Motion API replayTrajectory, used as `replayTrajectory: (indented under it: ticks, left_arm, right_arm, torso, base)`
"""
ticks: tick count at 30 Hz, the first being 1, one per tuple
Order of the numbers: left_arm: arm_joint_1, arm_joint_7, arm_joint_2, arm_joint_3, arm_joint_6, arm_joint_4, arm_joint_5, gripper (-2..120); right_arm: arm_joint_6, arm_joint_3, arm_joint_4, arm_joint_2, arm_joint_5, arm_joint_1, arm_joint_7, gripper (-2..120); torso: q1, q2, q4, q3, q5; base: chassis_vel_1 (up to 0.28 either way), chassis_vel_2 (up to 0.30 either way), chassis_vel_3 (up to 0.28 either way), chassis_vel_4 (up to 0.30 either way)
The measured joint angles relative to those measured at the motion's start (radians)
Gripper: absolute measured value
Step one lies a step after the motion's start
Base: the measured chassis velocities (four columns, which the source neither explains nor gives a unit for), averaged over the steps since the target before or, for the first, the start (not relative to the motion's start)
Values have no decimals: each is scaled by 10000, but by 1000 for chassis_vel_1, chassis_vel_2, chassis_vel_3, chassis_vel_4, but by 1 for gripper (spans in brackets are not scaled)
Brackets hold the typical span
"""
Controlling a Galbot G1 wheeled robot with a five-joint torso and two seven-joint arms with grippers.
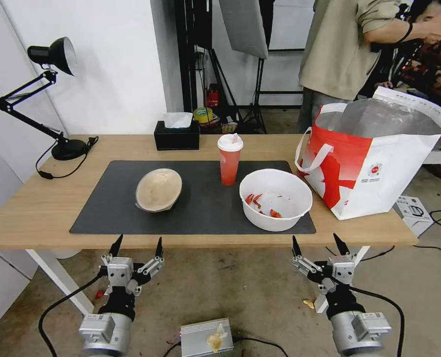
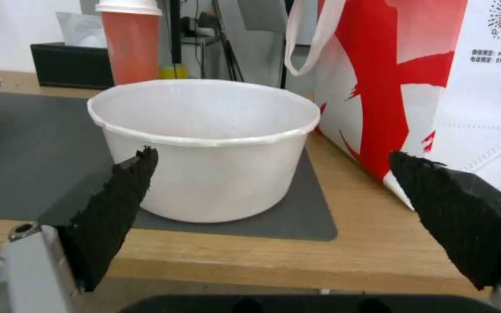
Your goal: Pick up the trash from the table and place it into the takeout bag.
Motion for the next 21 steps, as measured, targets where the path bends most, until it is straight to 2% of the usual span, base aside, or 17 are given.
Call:
replayTrajectory:
  ticks: [21]
  left_arm:
    - [0,0,0,0,0,0,0,100]
  right_arm:
    - [0,0,0,0,0,0,0,100]
  torso:
    - [0,0,0,0,0]
  base:
    - [0,0,0,0]
